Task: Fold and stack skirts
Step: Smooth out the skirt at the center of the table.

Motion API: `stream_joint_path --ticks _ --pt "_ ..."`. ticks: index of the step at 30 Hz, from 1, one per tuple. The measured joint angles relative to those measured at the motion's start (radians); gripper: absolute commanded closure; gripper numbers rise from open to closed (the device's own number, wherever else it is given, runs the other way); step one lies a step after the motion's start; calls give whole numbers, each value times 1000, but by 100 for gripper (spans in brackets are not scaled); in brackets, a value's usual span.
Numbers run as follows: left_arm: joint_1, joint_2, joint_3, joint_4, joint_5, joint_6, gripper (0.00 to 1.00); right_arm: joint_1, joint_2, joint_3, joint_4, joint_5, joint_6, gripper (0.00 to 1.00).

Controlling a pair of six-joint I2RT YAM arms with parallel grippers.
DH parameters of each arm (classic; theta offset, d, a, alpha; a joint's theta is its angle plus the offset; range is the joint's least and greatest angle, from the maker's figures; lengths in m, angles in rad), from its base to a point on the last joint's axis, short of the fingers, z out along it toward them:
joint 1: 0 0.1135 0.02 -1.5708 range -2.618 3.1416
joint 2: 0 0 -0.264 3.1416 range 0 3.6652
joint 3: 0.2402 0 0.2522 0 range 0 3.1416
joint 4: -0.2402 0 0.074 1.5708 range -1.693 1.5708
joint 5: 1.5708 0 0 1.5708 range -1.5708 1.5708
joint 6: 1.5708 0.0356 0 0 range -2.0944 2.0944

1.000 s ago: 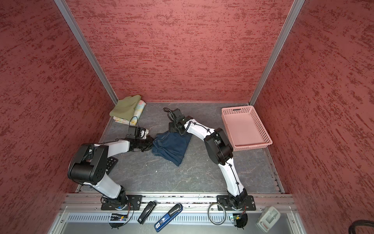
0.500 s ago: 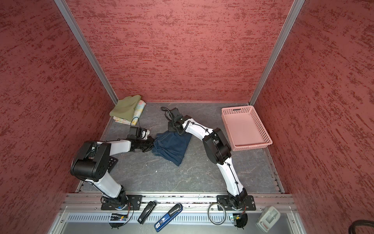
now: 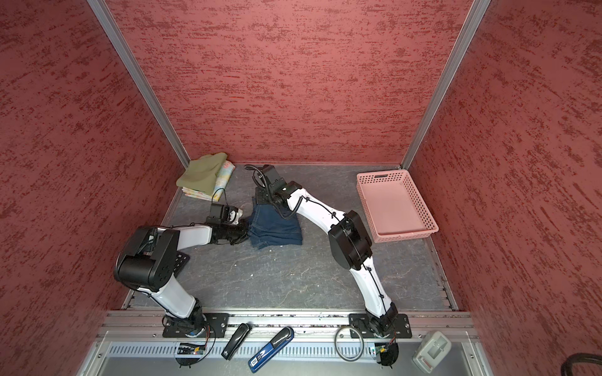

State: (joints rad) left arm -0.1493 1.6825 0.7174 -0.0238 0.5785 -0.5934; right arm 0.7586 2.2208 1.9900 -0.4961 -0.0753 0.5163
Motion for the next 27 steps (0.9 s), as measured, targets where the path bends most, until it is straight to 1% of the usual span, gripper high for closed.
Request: stream_joint_path --ticks 7,8,11,13,14,15,17,20,22,24,27 --pt "-1 0 0 -3 0 0 79 6 126 1 29 -37 9 100" --pt "-1 0 0 -3 0 0 78 6 143 1 30 -45 9 98" --pt "-1 -1 0 -5 0 0 75 4 167 1 32 -67 7 65" --pt "-1 -4 0 -8 0 6 68 3 167 10 31 -81 0 46" --pt "-1 -10 0 -12 2 8 58 3 167 25 31 -90 -10 37" --pt "0 -21 0 -20 1 11 46 -1 167 42 31 -98 -20 30" --pt "5 -56 -1 -47 -8 22 34 -10 153 63 37 -113 -32 21" --pt "31 -146 -2 -133 -67 29 26 -31 99 62 41 -138 -46 16" --pt "51 -216 0 -197 -124 30 22 -60 37 30 68 -148 -50 15" --pt "65 -278 13 -268 -195 25 20 -101 -58 -59 114 -151 -50 13" --pt "70 -354 59 -374 -302 18 17 -172 -225 -245 199 -149 -43 11"
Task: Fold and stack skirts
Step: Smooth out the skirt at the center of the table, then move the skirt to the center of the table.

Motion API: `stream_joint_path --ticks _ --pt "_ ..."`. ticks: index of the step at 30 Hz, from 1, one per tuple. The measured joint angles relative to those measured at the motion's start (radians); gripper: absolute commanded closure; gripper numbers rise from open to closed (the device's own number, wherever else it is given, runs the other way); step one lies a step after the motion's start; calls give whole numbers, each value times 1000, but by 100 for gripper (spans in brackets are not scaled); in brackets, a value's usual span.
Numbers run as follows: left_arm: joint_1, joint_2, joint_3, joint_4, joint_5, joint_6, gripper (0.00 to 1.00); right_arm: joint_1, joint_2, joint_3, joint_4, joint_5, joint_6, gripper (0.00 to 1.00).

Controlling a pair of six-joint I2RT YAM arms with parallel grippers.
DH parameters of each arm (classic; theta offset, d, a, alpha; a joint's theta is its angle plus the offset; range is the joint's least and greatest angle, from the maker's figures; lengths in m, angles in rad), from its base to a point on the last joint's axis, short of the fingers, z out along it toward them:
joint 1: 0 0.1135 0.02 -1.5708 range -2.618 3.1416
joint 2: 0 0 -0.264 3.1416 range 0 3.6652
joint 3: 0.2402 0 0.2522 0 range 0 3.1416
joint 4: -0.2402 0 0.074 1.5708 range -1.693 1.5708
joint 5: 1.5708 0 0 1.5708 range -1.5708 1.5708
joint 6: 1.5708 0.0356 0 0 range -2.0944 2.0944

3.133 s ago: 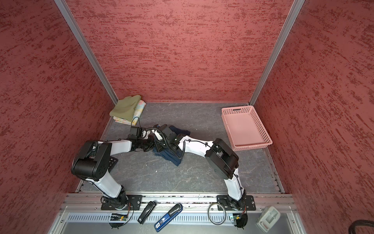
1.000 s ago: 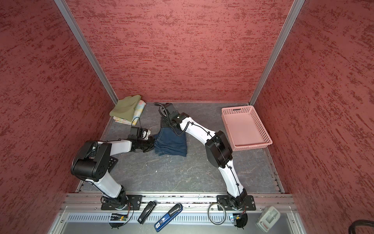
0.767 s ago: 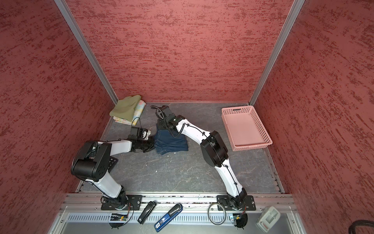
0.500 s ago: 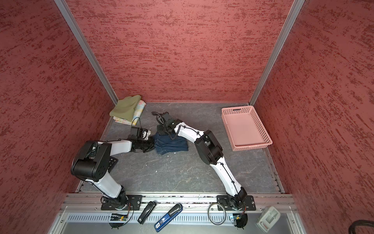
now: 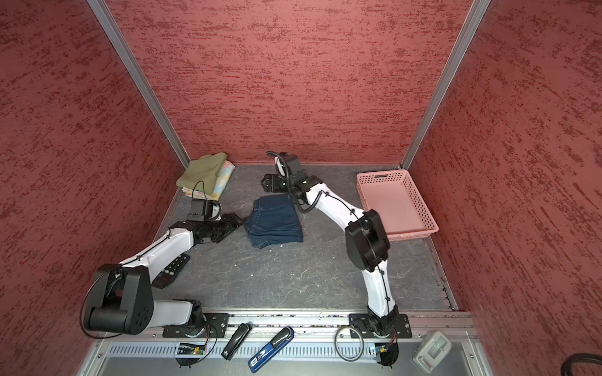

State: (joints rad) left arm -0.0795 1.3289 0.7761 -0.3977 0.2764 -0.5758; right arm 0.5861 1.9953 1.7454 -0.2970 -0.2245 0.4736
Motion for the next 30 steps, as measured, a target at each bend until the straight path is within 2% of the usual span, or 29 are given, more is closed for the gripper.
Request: stream_joint_path --ticks 3,6,10,14,16,22,30 --pt "-29 -27 84 -89 -97 -5 15 -76 -152 -219 105 0 24 11" --pt "-134 19 230 -165 -184 -6 14 -136 -257 -433 188 3 56 11" --pt "-314 200 478 -239 -290 -2 9 -172 -365 -678 249 22 103 12" --pt "-446 428 707 -330 -373 -24 0 -194 -451 -815 291 30 131 13" --pt "-496 552 821 -389 -411 -47 0 -200 -482 -873 339 27 143 13" --pt "-556 818 1090 -552 -495 -136 0 -204 -510 -1038 483 -2 169 15" --pt "-584 1080 1522 -813 -642 -259 0 -203 -508 -1196 682 -46 196 17"
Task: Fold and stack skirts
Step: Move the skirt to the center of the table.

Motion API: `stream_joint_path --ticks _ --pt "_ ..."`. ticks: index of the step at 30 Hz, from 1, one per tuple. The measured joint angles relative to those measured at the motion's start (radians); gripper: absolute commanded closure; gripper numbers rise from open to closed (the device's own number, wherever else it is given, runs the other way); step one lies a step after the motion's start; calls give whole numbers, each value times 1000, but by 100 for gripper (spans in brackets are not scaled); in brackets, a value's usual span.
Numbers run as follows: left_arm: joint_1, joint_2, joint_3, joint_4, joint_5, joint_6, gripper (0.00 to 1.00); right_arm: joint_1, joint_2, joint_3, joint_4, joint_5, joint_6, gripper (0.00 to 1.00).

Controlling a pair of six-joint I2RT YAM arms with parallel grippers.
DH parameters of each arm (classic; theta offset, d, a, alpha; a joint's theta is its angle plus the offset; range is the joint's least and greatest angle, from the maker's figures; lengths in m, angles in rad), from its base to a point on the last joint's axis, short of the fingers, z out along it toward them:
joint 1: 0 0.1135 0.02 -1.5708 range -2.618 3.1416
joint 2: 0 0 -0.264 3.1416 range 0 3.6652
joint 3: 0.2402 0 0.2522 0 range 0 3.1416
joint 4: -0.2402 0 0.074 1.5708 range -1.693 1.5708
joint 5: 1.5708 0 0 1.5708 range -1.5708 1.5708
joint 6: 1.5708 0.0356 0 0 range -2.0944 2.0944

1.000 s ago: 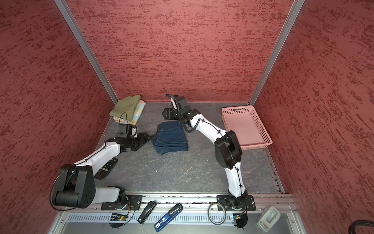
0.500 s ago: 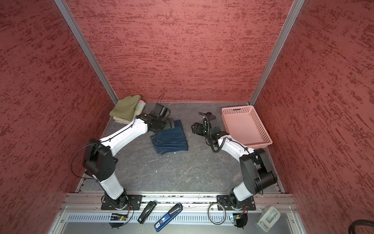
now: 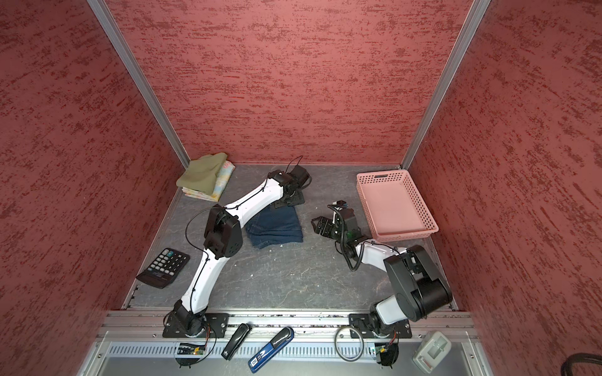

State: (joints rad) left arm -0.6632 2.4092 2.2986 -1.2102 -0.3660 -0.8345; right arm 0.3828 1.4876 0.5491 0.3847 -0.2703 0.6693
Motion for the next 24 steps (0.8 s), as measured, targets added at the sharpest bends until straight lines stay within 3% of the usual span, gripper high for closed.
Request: stream_joint_path --ticks 7,16,19,24 --pt "-11 143 192 -97 -64 -24 0 8 64 -64 183 -42 2 19" --pt "-4 181 212 -121 -79 -14 1 74 175 -63 338 -93 4 20" --pt "6 129 119 -107 -51 -6 1 99 246 -35 363 -108 4 20" --pt "56 -90 -228 14 34 25 3 119 351 37 401 -139 14 19"
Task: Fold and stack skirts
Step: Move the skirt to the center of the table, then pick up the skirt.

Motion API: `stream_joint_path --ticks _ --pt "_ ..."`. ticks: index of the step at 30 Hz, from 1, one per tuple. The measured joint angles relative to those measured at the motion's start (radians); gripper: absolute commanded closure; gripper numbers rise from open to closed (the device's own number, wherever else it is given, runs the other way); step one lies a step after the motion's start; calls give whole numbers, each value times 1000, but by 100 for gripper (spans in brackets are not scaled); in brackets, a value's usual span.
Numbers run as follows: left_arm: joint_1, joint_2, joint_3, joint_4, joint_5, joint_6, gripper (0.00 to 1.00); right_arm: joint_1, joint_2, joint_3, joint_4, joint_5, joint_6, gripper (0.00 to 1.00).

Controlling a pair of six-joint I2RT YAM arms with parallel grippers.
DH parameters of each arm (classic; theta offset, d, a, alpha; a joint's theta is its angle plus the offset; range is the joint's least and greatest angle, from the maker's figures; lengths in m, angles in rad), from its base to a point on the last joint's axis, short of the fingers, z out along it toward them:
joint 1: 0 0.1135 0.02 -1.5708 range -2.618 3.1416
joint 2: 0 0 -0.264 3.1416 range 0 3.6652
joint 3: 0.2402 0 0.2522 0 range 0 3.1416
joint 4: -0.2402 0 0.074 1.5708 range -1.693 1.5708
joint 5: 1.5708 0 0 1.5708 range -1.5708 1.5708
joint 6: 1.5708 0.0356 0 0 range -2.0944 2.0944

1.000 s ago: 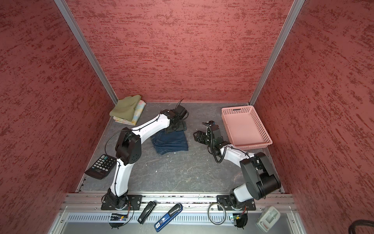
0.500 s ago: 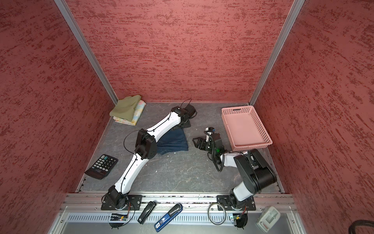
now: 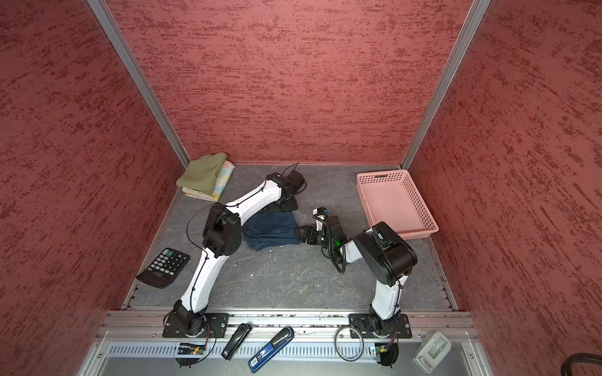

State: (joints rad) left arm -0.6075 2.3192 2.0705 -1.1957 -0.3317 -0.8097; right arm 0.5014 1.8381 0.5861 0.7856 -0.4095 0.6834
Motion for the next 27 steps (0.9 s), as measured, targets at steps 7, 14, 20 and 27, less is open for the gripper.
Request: stream_joint_path --ticks 7,14,20,27 --pt "114 -209 -341 184 126 40 4 24 88 72 58 -34 17 19" --pt "156 -214 -481 352 231 66 4 102 138 126 85 -82 11 18" --pt "173 -218 -491 378 256 75 4 144 203 214 87 -98 10 19" --pt "181 -240 -527 420 271 82 4 147 253 249 92 -98 56 70"
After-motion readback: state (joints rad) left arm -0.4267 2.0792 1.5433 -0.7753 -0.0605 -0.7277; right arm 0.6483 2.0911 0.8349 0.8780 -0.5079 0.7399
